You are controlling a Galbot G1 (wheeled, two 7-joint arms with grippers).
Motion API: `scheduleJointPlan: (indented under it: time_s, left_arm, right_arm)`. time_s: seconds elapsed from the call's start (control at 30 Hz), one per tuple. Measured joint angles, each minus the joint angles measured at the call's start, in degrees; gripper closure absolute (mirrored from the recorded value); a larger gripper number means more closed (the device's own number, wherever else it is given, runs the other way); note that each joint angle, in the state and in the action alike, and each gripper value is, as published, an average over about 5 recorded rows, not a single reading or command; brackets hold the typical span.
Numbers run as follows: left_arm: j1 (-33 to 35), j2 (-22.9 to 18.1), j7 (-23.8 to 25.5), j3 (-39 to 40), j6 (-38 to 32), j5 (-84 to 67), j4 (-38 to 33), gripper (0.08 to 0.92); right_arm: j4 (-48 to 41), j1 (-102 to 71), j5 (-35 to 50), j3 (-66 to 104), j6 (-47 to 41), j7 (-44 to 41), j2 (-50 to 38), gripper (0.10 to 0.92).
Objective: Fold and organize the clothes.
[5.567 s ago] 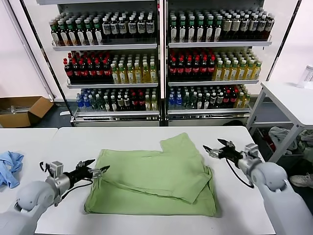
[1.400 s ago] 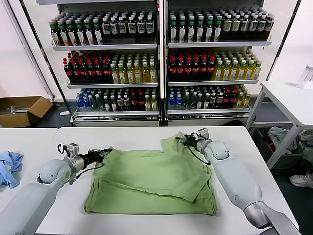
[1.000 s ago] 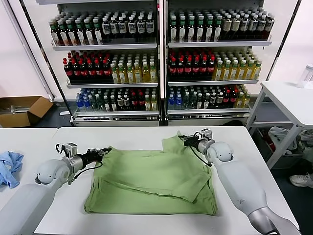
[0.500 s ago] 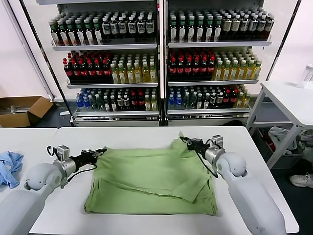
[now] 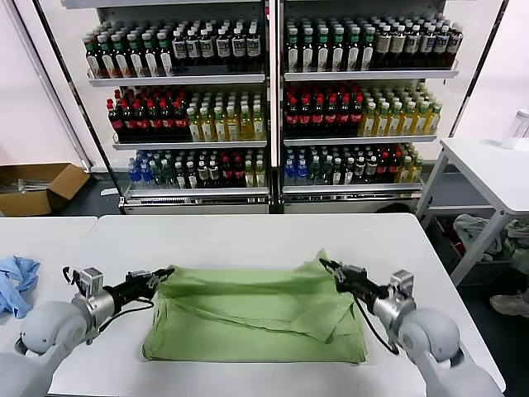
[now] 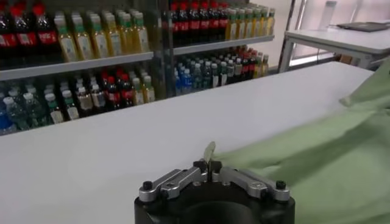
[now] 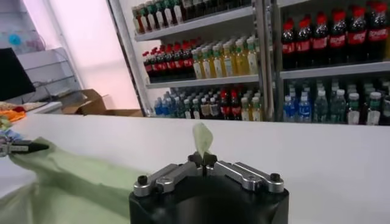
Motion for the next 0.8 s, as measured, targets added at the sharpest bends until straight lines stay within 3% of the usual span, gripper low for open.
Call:
scheduleJointPlan:
  time_s: [0.17, 0.3, 0.8]
  left_arm:
    - [5.1, -0.5, -0.3, -2.5, 0.7, 0.3, -2.8, 0.908]
    - [8.3, -1.2, -0.6, -3.7, 1.2, 1.1, -4.3, 0.878]
    - [13.7, -3.4, -6.8, -8.6, 2.1, 0.3, -7.9, 0.454]
  right_arm:
    - [4.0, -6.3, -2.5, 1.7, 0.5, 0.9, 0.9, 0.917]
    - [5.5, -10.2, -4.4, 3.3, 1.1, 1.4, 1.3, 0.867]
    - [4.9, -16.6, -6.2, 14.2, 9.8, -0.7, 2.5, 0.436]
